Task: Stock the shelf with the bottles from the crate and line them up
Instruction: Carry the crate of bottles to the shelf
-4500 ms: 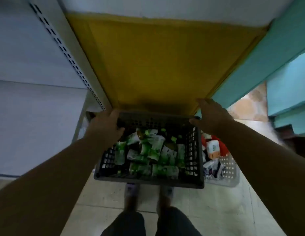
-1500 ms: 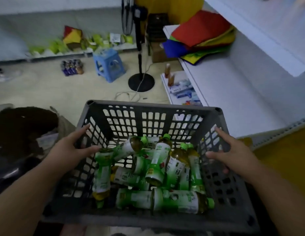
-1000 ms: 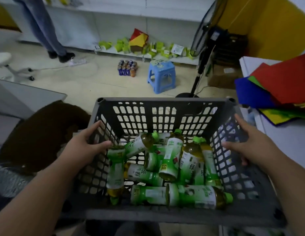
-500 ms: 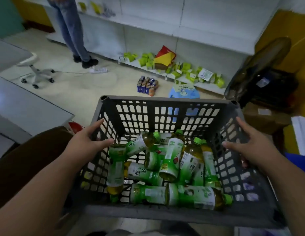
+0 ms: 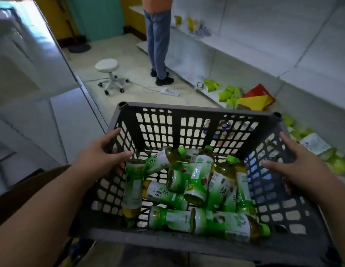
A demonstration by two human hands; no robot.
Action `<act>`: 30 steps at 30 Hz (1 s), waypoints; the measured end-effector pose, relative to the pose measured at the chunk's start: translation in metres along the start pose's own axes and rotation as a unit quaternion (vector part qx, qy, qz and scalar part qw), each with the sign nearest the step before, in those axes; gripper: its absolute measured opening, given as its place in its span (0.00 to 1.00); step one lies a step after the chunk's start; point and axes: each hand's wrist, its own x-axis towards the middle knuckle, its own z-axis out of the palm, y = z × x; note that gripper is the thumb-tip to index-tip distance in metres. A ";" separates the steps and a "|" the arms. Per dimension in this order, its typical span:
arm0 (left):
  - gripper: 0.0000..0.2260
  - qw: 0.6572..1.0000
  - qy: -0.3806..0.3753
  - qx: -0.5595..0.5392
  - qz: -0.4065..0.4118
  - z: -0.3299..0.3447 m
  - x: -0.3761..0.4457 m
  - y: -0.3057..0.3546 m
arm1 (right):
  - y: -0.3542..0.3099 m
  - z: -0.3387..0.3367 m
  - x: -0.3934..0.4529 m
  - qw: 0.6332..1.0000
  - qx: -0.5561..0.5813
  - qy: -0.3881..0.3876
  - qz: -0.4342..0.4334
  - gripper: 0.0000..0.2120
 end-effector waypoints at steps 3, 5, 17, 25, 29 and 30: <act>0.35 1.000 0.022 -0.020 -0.002 0.002 0.059 0.014 | -0.038 0.007 0.074 1.000 -0.003 -0.010 -0.021 0.50; 0.34 0.999 0.037 -0.024 -0.018 0.006 0.110 0.017 | -0.067 0.020 0.129 0.999 -0.020 -0.015 -0.043 0.48; 0.35 0.994 0.076 -0.022 -0.077 -0.006 0.394 0.082 | -0.221 0.082 0.431 0.991 -0.046 -0.088 -0.092 0.49; 0.35 0.982 0.144 -0.047 -0.114 0.000 0.569 0.114 | -0.333 0.134 0.653 0.976 -0.077 -0.151 -0.139 0.45; 0.34 0.969 0.193 -0.062 -0.138 -0.014 0.646 0.149 | -0.408 0.162 0.750 0.964 -0.064 -0.202 -0.160 0.43; 0.33 0.967 0.203 -0.057 -0.142 -0.020 0.665 0.153 | -0.428 0.170 0.774 0.958 -0.083 -0.213 -0.174 0.43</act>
